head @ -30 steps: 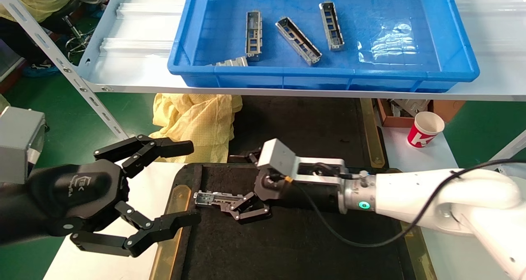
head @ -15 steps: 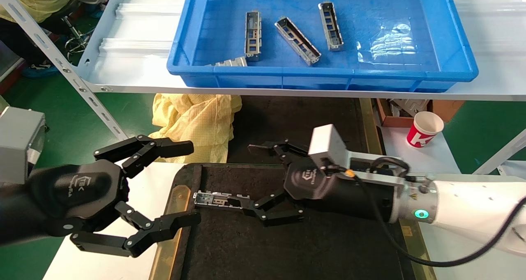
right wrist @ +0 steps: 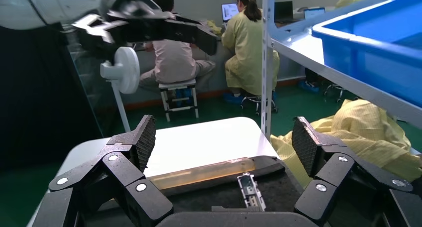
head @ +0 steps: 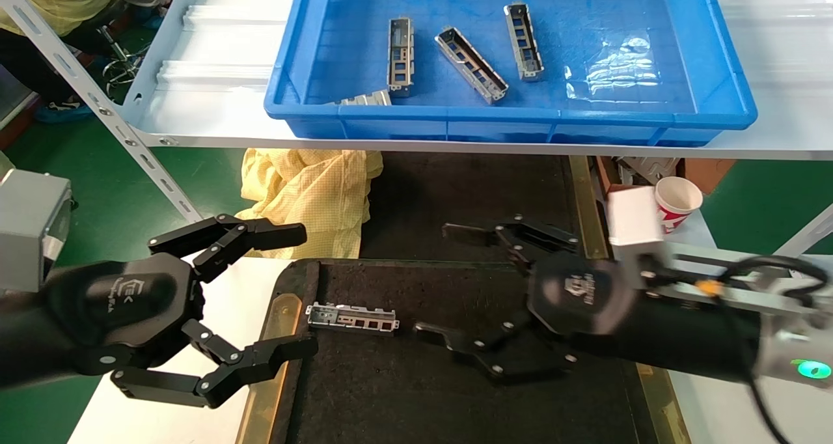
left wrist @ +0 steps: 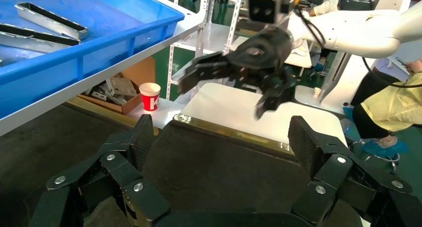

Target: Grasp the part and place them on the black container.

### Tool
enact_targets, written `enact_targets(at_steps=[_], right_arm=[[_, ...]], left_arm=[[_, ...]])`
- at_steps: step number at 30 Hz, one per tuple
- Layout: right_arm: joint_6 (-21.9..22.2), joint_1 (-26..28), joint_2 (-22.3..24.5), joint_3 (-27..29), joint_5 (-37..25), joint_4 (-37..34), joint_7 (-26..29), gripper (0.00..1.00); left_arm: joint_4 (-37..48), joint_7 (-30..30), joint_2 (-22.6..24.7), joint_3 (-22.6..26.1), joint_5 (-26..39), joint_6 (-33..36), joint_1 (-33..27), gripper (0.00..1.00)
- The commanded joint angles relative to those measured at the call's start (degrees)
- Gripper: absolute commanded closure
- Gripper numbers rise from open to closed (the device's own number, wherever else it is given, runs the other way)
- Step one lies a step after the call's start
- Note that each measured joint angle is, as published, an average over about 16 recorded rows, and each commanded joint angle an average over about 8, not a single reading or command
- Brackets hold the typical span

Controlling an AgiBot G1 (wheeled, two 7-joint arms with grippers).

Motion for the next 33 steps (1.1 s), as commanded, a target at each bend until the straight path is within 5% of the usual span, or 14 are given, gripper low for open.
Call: enact_targets(at_steps=[1, 18, 33], right_arm=[[-0.94, -0.91, 1.38, 1.94, -0.20, 1.64, 1.28, 0.00], [-8.31, -8.01, 12.07, 17.02, -1.74, 14.35, 11.00, 0.00], [-8.35, -8.09, 12.14, 17.12, -1.86, 14.43, 11.03, 0.00]], left_arm=[[0.00, 0.00, 0.00, 0.00, 0.00, 0.00, 0.00, 0.00], [0.01, 0.00, -0.01, 0.00, 0.00, -0.01, 0.01, 0.00], [0.02, 0.00, -0.01, -0.01, -0.01, -0.02, 0.02, 0.00]])
